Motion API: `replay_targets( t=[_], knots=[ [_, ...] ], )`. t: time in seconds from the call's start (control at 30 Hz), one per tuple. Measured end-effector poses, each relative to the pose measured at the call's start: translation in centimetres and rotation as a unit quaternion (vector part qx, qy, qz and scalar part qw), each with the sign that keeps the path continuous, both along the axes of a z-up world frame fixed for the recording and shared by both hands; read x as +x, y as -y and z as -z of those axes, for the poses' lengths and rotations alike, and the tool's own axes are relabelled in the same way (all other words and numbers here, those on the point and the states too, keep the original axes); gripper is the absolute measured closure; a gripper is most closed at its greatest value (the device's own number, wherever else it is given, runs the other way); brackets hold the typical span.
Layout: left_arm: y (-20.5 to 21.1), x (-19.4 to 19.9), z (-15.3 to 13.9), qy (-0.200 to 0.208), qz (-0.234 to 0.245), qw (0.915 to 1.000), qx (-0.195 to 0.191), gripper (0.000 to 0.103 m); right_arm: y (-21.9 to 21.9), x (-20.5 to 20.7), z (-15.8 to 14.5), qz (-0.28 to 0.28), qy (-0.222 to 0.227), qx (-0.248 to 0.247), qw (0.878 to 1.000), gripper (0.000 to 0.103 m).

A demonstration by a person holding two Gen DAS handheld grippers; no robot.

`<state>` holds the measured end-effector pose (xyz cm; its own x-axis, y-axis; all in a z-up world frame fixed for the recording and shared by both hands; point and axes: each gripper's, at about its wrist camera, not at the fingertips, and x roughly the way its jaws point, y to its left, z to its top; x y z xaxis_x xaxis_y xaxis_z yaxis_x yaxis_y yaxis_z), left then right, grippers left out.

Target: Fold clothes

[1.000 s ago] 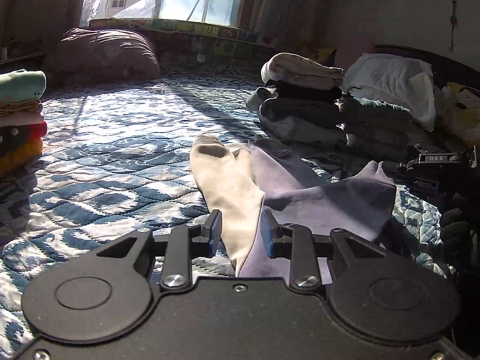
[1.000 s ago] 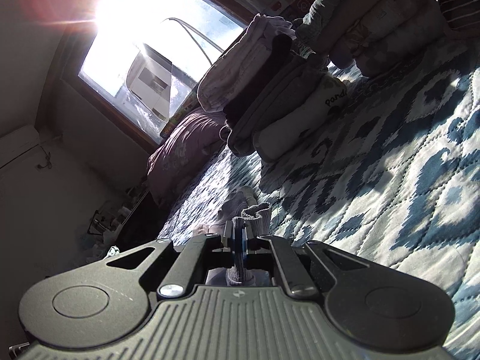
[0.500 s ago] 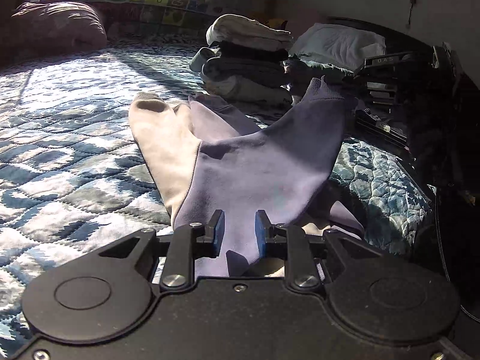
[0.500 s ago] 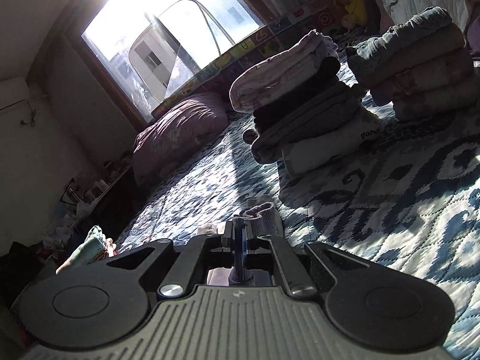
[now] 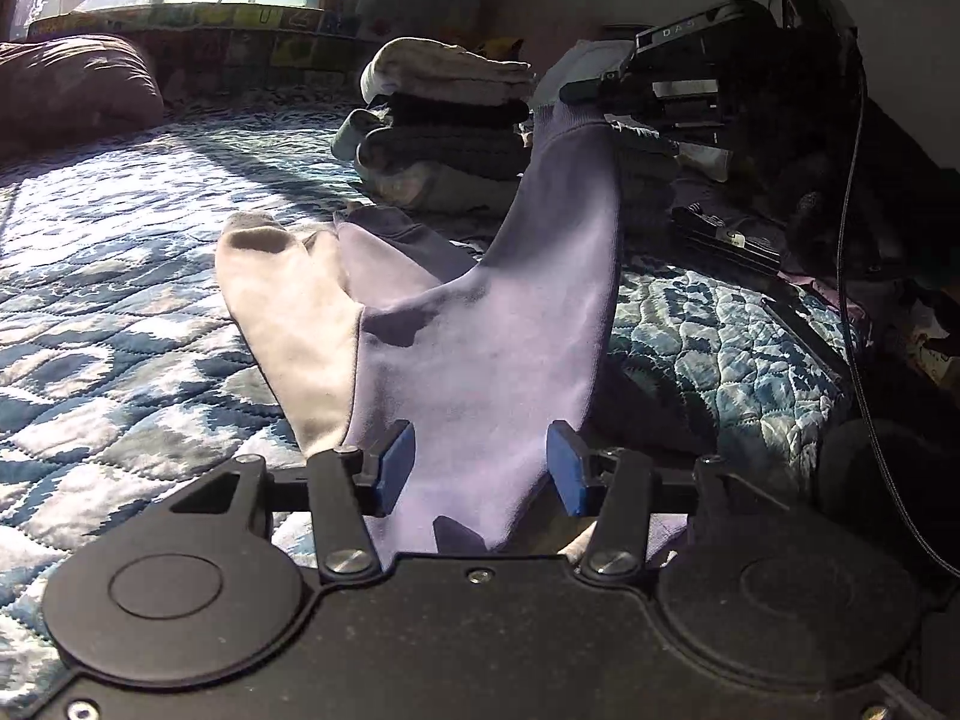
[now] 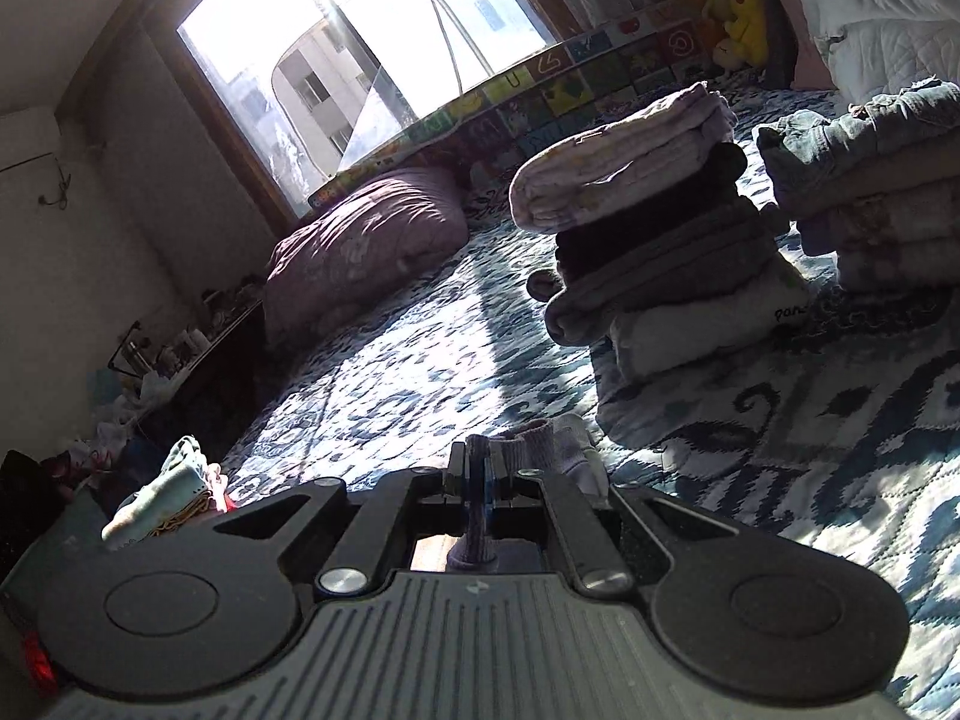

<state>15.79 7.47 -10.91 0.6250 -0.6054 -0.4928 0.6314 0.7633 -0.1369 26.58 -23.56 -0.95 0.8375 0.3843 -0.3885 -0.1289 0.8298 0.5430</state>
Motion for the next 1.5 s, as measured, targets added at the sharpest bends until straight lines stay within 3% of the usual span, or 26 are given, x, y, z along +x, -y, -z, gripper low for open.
replay_targets(
  t=[0.1,0.2,0.23,0.4,0.63,0.87,1.03,1.27,1.5],
  knots=[
    [0.8,-1.1,0.5,0.021,0.021,0.9986,0.044,0.055,-1.0,1.0,-0.6,-0.004,-0.003,-0.008,1.000,0.097],
    [1.4,-1.0,1.6,0.027,0.011,0.9951,0.094,0.057,-2.3,2.4,-1.0,-0.009,-0.007,-0.013,1.000,0.097],
    [1.3,-0.7,1.9,0.022,0.009,0.9949,0.098,0.066,-2.8,2.9,-1.0,-0.011,-0.009,-0.014,1.000,0.097],
    [-0.3,0.2,1.8,-0.020,0.007,0.9988,0.043,0.078,-5.6,6.1,-0.8,-0.017,-0.023,-0.020,0.999,0.097],
    [-1.7,1.0,1.8,-0.062,-0.009,0.9980,-0.010,0.081,-9.5,11.0,0.4,-0.022,-0.040,-0.052,0.998,0.097],
    [-3.1,2.4,2.0,-0.113,-0.024,0.9912,-0.065,0.083,-12.2,14.7,2.2,-0.031,-0.061,-0.076,0.995,0.097],
    [-2.6,2.8,2.3,-0.129,-0.021,0.9896,-0.060,0.084,-13.6,16.1,4.1,-0.043,-0.080,-0.095,0.991,0.097],
    [-2.1,2.6,2.6,-0.112,-0.001,0.9932,-0.032,0.083,-15.5,17.9,6.6,-0.069,-0.107,-0.131,0.983,0.097],
    [-2.0,3.0,2.8,-0.116,0.003,0.9928,-0.032,0.083,-18.4,19.9,8.2,-0.095,-0.124,-0.182,0.971,0.096]
  ],
)
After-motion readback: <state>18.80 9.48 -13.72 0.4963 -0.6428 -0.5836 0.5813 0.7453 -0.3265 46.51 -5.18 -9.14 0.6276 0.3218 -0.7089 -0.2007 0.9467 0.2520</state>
